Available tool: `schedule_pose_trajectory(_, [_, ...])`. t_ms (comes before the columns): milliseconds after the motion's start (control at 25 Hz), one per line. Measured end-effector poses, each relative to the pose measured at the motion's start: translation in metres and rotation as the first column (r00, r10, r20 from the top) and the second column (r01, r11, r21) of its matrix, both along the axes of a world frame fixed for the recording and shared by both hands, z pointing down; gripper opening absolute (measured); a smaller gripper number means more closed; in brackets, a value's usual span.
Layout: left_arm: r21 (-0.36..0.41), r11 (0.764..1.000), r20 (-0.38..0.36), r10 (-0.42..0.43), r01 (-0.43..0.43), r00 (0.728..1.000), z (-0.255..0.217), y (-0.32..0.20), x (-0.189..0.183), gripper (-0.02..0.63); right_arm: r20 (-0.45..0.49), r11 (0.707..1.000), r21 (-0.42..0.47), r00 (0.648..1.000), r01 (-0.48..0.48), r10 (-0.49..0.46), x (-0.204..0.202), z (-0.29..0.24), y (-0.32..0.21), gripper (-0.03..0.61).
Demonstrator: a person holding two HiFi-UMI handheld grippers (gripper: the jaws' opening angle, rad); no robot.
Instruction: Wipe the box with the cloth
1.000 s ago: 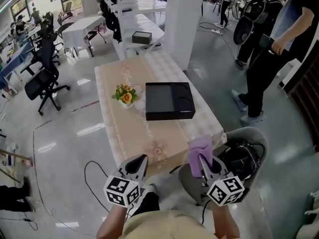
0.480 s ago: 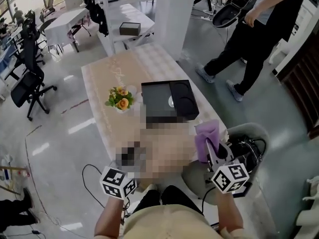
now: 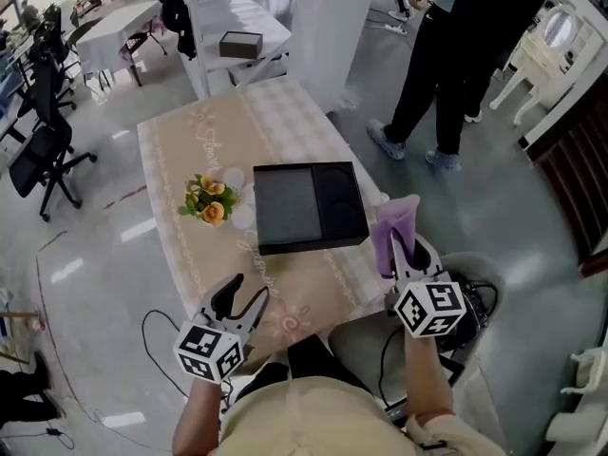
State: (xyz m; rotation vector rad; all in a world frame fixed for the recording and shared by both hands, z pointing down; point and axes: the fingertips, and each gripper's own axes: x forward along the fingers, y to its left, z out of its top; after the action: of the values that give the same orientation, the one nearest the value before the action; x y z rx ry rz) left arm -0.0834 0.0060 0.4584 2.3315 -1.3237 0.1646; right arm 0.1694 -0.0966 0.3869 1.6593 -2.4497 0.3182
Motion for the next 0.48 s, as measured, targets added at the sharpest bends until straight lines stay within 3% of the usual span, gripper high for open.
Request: schedule_pose_trajectory(480, [-0.078, 0.997, 0.102, 0.010, -0.002, 0.995, 0.048, -0.057, 0.013, 0.282, -0.140, 0.999, 0.000, 0.989, 0.053, -0.053, 0.012, 0.026, -0.101, 0.075])
